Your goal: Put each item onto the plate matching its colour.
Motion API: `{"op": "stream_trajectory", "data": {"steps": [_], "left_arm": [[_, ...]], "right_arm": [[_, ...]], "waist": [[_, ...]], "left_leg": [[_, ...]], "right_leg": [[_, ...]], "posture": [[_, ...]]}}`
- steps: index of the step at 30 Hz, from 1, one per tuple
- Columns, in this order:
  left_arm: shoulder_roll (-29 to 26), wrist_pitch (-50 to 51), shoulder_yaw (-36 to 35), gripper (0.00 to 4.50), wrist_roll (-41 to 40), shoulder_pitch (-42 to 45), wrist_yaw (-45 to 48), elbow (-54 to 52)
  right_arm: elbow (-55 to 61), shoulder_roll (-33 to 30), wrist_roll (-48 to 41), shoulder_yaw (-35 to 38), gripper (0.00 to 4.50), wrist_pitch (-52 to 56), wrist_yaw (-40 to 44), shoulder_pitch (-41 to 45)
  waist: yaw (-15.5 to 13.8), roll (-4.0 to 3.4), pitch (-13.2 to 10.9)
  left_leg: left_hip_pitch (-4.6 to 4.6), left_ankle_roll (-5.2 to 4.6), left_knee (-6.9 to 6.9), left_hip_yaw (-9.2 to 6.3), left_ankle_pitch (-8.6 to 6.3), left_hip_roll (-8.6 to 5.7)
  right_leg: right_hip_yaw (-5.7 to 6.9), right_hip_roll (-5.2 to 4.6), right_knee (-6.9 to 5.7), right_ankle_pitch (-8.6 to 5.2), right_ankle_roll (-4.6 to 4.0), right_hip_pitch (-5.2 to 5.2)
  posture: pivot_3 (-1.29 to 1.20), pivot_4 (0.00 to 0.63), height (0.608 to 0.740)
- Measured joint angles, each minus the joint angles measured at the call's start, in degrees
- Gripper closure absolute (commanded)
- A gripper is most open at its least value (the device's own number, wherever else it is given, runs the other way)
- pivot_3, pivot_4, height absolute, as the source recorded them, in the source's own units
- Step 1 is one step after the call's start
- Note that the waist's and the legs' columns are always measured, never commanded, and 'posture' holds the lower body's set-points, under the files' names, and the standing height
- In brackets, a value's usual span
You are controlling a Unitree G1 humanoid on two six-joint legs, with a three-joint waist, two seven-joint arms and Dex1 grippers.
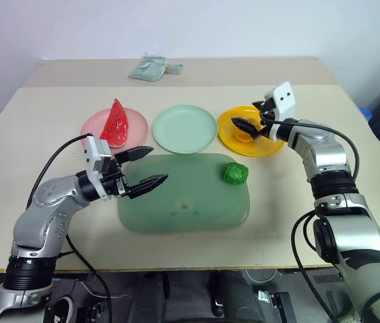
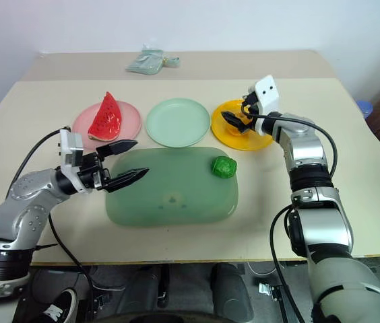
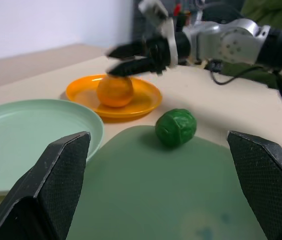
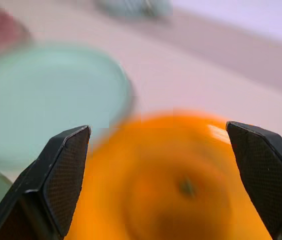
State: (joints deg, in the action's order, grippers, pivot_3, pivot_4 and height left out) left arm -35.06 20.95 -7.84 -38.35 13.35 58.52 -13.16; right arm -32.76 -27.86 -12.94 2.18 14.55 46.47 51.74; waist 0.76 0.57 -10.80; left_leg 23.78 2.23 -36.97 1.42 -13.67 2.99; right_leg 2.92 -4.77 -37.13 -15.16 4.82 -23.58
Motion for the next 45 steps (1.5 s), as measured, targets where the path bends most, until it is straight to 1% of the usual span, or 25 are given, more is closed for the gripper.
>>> {"op": "stream_trajectory", "data": {"steps": [4, 7, 9, 12, 16, 19, 22, 24, 25, 26, 34, 37, 41, 45], "left_arm": [[-2.8, 0.1, -0.8, 0.00, -1.1, -1.4, 3.3, -0.7], [-3.9, 0.1, -0.8, 0.00, -1.1, -1.9, 5.4, -0.7], [-4.6, 0.1, -0.8, 0.00, -1.0, -2.2, 6.4, -0.7], [-5.4, 0.0, -0.3, 0.00, 0.1, -2.7, 7.5, -0.7], [-5.5, 0.0, 0.3, 0.00, 0.4, -3.2, 7.9, -0.7], [-5.4, -0.1, 0.3, 0.00, 0.4, -3.2, 7.8, -0.7], [-5.4, -0.1, 0.3, 0.00, 0.5, -3.2, 7.8, -0.7], [-5.2, -0.1, 0.3, 0.00, 0.5, -3.2, 7.6, -0.7], [-5.0, -0.1, 0.3, 0.00, 0.5, -3.3, 7.5, -0.7], [-4.8, -0.2, 0.3, 0.00, 0.6, -3.5, 7.4, -0.7], [-3.9, -0.4, 0.1, 0.00, 0.6, -3.6, 6.2, -0.7], [-2.7, -1.6, -0.6, 0.00, 1.2, -3.1, 4.2, 0.0], [-1.9, -2.9, -1.1, 0.00, 3.7, -0.7, -0.2, 3.0], [-1.5, -3.1, -1.3, 0.00, 7.2, 0.1, -4.8, 6.2]], "right_arm": [[15.0, -4.7, -5.5, -2.4, 0.04, 6.7, 12.5, -8.9], [21.3, -6.8, -7.2, -4.6, 0.04, 11.7, 16.5, -14.3], [24.0, -7.9, -7.1, -5.9, 0.04, 12.8, 17.8, -15.8], [25.5, -9.5, -4.6, -7.7, 0.04, 12.1, 17.7, -16.5], [22.9, -9.6, 0.7, -11.7, 0.04, 9.7, 16.6, -18.2], [21.0, -9.6, 2.6, -12.9, 0.04, 8.6, 16.7, -19.0], [20.0, -9.7, 3.1, -13.0, 0.85, 8.2, 16.9, -19.1], [19.9, -9.5, 2.7, -12.8, 1.80, 9.1, 17.1, -19.0], [20.1, -9.4, 2.5, -12.7, 2.19, 9.5, 17.3, -19.0], [20.2, -9.2, 2.0, -12.4, 2.19, 9.9, 17.4, -19.0], [22.6, -4.4, -3.3, -8.8, 2.19, 13.2, 16.0, -15.4], [22.0, 0.2, -2.9, -8.8, 2.19, 12.1, 12.5, -11.9], [14.5, 8.5, 1.0, -9.0, 2.19, 7.2, 3.3, -4.9], [4.8, 13.8, 5.7, -10.8, 2.19, 0.1, -3.1, -0.4]], "waist": [[-0.4, 0.00, 0.0], [-0.2, -0.02, 0.0], [0.0, -0.03, 0.0], [0.0, -0.03, 0.0], [-0.2, -0.03, 0.0], [-0.2, -0.03, 0.0], [-0.2, -0.03, 0.0], [-0.1, -0.03, 0.0], [-0.1, -0.03, 0.0], [-0.1, -0.03, 0.0], [-0.1, -0.03, 0.0], [0.0, -0.03, 0.0], [0.0, -0.03, 0.0], [-0.1, -0.02, 0.0]], "left_leg": [[-0.01, 0.00, -0.03, -0.03, 0.00, -0.01], [-0.01, 0.00, -0.05, -0.01, 0.00, -0.01], [-0.03, 0.00, -0.05, -0.02, 0.00, 0.00], [-0.05, 0.00, -0.01, -0.02, 0.00, 0.00], [0.00, 0.00, -0.04, -0.01, 0.00, -0.01], [0.01, 0.00, -0.08, -0.01, 0.00, -0.01], [0.01, 0.00, -0.07, -0.02, 0.00, -0.01], [0.01, 0.00, -0.07, -0.02, 0.00, -0.01], [0.01, 0.00, -0.06, -0.01, 0.00, -0.01], [0.01, 0.00, -0.06, -0.02, 0.00, 0.00], [0.01, 0.00, -0.06, -0.02, 0.00, 0.00], [0.00, 0.00, -0.07, -0.03, 0.00, 0.00], [-0.02, 0.00, -0.06, -0.02, 0.00, 0.00], [0.06, 0.00, -0.05, -0.02, 0.00, 0.00]], "right_leg": [[0.03, -0.02, 0.05, 0.00, 0.00, 0.07], [0.03, -0.02, 0.03, -0.01, -0.01, 0.04], [0.02, -0.01, 0.02, -0.01, -0.02, 0.03], [0.02, 0.02, 0.03, -0.02, -0.03, 0.02], [0.02, 0.00, 0.06, -0.02, -0.02, 0.02], [0.02, 0.00, 0.05, -0.01, -0.01, 0.02], [0.02, 0.01, 0.05, -0.01, -0.01, 0.02], [0.02, 0.01, 0.05, -0.01, -0.01, 0.02], [0.02, 0.01, 0.05, -0.01, -0.01, 0.02], [0.02, 0.01, 0.04, -0.01, -0.01, 0.02], [0.02, 0.01, 0.04, -0.01, 0.00, 0.02], [0.02, 0.02, -0.01, -0.01, -0.01, 0.01], [0.01, 0.03, -0.04, 0.00, 0.00, 0.00], [0.02, 0.02, -0.02, 0.00, 0.00, -0.02]], "posture": [[0.00, 0.150, 0.740], [0.00, 0.150, 0.740], [0.00, 0.150, 0.740], [0.00, 0.150, 0.740], [0.00, 0.150, 0.740], [0.00, 0.150, 0.740], [0.00, 0.150, 0.740], [0.00, 0.150, 0.740], [0.00, 0.150, 0.740], [0.00, 0.150, 0.740], [0.00, 0.150, 0.740], [0.00, 0.150, 0.740], [0.00, 0.150, 0.740], [0.00, 0.150, 0.740]]}}
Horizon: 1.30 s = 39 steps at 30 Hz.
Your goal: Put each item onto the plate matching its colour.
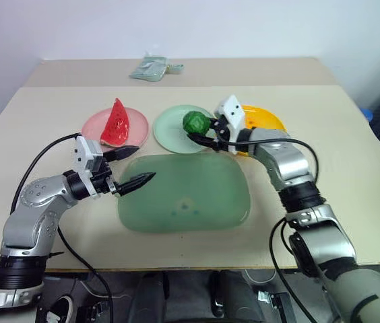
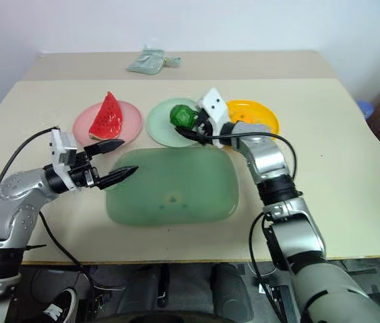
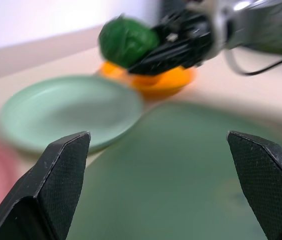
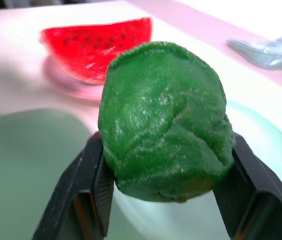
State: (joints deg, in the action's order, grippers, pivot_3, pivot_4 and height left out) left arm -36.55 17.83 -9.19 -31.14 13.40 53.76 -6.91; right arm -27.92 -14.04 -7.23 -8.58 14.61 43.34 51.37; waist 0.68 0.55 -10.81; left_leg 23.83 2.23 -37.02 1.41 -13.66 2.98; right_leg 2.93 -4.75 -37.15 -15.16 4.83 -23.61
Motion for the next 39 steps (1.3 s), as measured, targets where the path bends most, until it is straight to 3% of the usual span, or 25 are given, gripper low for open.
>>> {"op": "stream_trajectory", "data": {"steps": [3, 7, 8, 15, 19, 24, 29, 34, 39], "left_arm": [[1.0, 0.1, 0.0, 0.00, 1.8, -0.1, -2.9, 0.3], [1.9, -1.2, 0.0, 0.00, 2.6, -0.5, -4.1, -0.5], [1.9, -1.2, 0.0, 0.00, 2.7, -0.7, -4.3, -0.8], [1.9, -1.4, -0.2, 0.00, 2.6, -1.7, -4.7, -1.6], [1.8, -2.0, -0.8, 0.00, 1.0, -1.5, -2.4, -1.8], [0.4, -1.9, -1.7, 0.00, -2.8, -1.4, 3.9, -1.9], [-1.4, -2.3, -1.7, 0.00, -4.6, -0.1, 10.6, 0.5], [-2.8, -3.7, -1.8, 0.00, -4.6, 1.2, 16.6, 4.8], [-2.6, -6.2, -1.7, 0.00, -4.0, 2.1, 18.7, 7.7]], "right_arm": [[-10.9, 3.9, 2.9, -0.5, 2.19, -4.9, -4.5, 4.2], [-20.4, 6.3, 5.5, -1.1, 0.64, -10.2, -6.1, 7.3], [-21.6, 6.2, 6.0, -1.1, 0.07, -11.0, -6.0, 7.3], [-22.8, 4.6, 3.0, 4.4, 0.03, -11.0, -4.5, 7.3], [-13.5, 2.3, -3.8, 8.7, 0.03, -8.9, 1.3, 5.1], [6.9, -4.8, -14.1, 11.2, 0.03, -5.7, 15.7, -7.6], [23.5, -13.1, -21.0, 11.3, 0.03, 0.1, 24.7, -19.8], [33.7, -20.5, -24.5, 11.5, 0.03, 4.5, 28.8, -28.7], [35.1, -22.9, -22.9, 11.7, 0.03, 2.4, 28.4, -33.2]], "waist": [[0.1, 0.00, 0.0], [0.1, 0.00, 0.0], [0.1, 0.00, 0.0], [0.2, -0.01, 0.0], [0.1, -0.01, 0.0], [-0.2, -0.01, 0.0], [0.1, -0.03, 0.0], [0.0, -0.02, 0.0], [-0.1, -0.01, 0.0]], "left_leg": [[0.01, 0.01, -0.01, 0.01, 0.00, 0.00], [0.03, 0.01, 0.02, 0.00, 0.00, 0.00], [0.03, 0.01, 0.01, 0.01, 0.00, 0.00], [0.02, 0.01, 0.01, 0.01, 0.01, 0.00], [0.03, 0.01, 0.03, 0.00, 0.00, 0.01], [0.01, 0.00, 0.00, 0.00, 0.00, -0.01], [-0.08, 0.00, 0.03, -0.01, 0.00, 0.02], [-0.10, 0.00, 0.00, 0.01, 0.00, 0.02], [-0.09, 0.00, -0.03, 0.01, 0.00, 0.01]], "right_leg": [[-0.01, -0.01, -0.03, 0.01, 0.00, -0.03], [0.00, -0.02, -0.04, 0.01, 0.00, -0.05], [-0.01, -0.03, -0.04, 0.01, 0.00, -0.04], [-0.01, -0.03, -0.08, 0.01, -0.01, -0.06], [0.00, -0.03, -0.07, 0.01, -0.01, -0.06], [0.02, -0.05, -0.02, 0.02, 0.00, 0.02], [0.02, 0.02, -0.06, 0.00, -0.02, 0.01], [0.01, 0.00, -0.02, 0.00, -0.02, 0.04], [0.01, 0.00, 0.01, 0.00, -0.02, 0.06]], "posture": [[0.00, 0.150, 0.740], [0.00, 0.150, 0.740], [0.00, 0.150, 0.740], [0.00, 0.150, 0.740], [0.00, 0.150, 0.740], [0.00, 0.150, 0.740], [0.00, 0.150, 0.740], [0.00, 0.150, 0.740], [0.00, 0.150, 0.740]]}}
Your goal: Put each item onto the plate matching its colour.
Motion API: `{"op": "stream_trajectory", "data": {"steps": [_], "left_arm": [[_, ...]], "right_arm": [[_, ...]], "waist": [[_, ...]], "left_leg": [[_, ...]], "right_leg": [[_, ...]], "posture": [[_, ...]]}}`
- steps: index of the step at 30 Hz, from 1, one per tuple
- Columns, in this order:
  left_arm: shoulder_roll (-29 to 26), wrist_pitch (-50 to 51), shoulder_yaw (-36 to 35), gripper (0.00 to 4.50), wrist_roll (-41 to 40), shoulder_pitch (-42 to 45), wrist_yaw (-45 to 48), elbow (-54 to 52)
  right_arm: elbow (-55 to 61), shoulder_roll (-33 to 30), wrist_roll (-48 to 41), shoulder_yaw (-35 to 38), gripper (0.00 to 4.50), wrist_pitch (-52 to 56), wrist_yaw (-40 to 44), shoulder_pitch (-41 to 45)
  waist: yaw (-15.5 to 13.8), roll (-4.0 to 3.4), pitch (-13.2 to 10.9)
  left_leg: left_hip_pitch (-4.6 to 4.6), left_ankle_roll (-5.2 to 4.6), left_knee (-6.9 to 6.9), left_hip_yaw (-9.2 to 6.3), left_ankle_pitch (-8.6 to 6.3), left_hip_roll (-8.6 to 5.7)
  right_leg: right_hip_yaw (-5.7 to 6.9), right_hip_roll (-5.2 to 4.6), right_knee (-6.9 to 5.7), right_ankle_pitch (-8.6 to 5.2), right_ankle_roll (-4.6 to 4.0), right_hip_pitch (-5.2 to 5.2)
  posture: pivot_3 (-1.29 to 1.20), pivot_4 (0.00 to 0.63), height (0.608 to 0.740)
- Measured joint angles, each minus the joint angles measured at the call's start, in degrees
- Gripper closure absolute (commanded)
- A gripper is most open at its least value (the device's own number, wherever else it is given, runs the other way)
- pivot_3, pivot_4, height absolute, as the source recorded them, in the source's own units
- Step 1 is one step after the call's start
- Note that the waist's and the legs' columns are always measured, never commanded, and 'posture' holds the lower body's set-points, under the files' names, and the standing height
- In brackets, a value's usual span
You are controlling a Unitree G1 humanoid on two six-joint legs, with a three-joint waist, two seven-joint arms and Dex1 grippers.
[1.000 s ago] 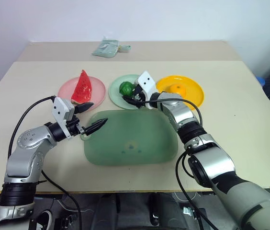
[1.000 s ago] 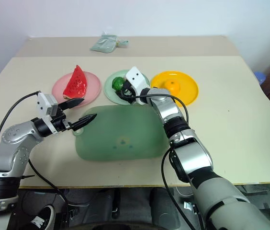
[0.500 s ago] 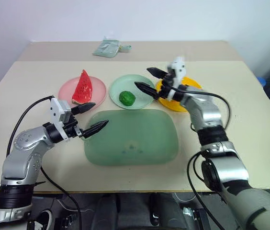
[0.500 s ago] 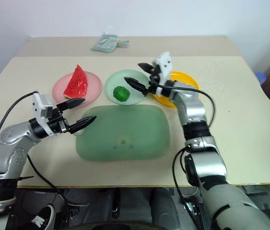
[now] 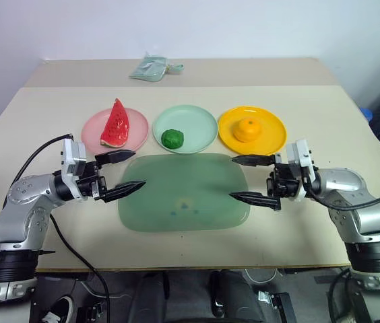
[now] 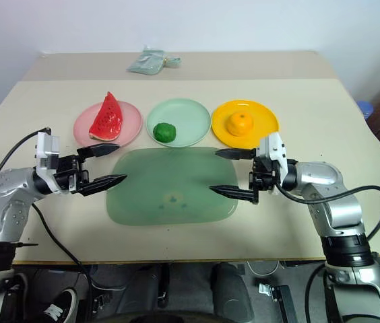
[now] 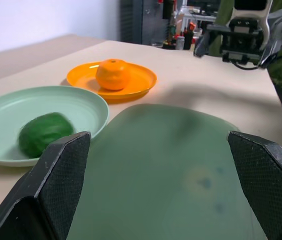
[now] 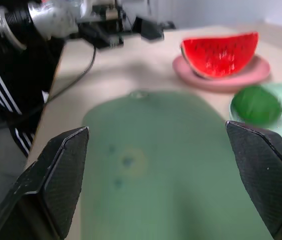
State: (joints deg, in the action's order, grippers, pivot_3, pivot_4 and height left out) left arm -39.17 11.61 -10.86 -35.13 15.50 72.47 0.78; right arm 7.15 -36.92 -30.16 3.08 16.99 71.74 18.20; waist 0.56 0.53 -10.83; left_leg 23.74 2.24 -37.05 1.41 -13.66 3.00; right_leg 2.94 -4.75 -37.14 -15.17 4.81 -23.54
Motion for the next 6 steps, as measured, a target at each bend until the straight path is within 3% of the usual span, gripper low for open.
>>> {"op": "stream_trajectory", "data": {"steps": [6], "left_arm": [[0.8, -1.2, 0.8, 0.00, 0.9, 1.7, 1.0, 2.0]], "right_arm": [[0.0, -0.3, 0.7, 0.0, 0.03, -1.3, -1.9, -0.1]], "waist": [[0.0, 0.00, 0.0]], "left_leg": [[0.00, 0.00, 0.00, 0.00, 0.00, 0.00]], "right_leg": [[0.00, 0.00, 0.00, 0.00, 0.01, 0.00]], "posture": [[0.00, 0.150, 0.740]]}}
